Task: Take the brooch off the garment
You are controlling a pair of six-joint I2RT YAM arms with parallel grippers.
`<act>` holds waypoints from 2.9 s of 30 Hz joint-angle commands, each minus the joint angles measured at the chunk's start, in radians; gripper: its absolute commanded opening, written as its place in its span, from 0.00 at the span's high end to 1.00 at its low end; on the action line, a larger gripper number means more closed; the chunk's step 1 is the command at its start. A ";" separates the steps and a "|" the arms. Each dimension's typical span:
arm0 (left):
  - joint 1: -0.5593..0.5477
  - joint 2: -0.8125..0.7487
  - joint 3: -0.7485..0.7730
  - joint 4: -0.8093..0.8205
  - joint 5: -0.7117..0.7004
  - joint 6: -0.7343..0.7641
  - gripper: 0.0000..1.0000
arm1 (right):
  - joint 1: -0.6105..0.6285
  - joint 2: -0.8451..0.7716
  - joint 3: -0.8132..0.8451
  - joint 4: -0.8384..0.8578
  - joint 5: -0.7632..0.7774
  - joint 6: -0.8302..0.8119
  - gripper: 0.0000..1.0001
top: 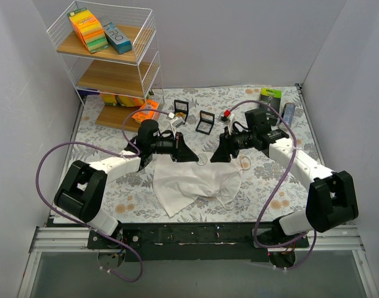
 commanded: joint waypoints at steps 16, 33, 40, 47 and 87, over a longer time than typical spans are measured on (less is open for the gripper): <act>-0.003 0.003 -0.012 0.185 0.123 -0.224 1.00 | -0.004 0.038 -0.042 0.286 -0.272 0.291 0.44; -0.004 0.013 -0.004 0.182 0.129 -0.221 1.00 | -0.004 0.085 -0.024 0.328 -0.281 0.325 0.52; -0.004 0.020 0.007 0.170 0.132 -0.218 1.00 | -0.003 0.085 -0.033 0.348 -0.295 0.339 0.50; -0.003 0.028 0.014 0.176 0.135 -0.224 1.00 | -0.003 0.085 -0.041 0.329 -0.275 0.325 0.52; -0.004 0.025 0.008 0.177 0.145 -0.236 1.00 | -0.004 0.076 -0.068 0.291 -0.270 0.259 0.57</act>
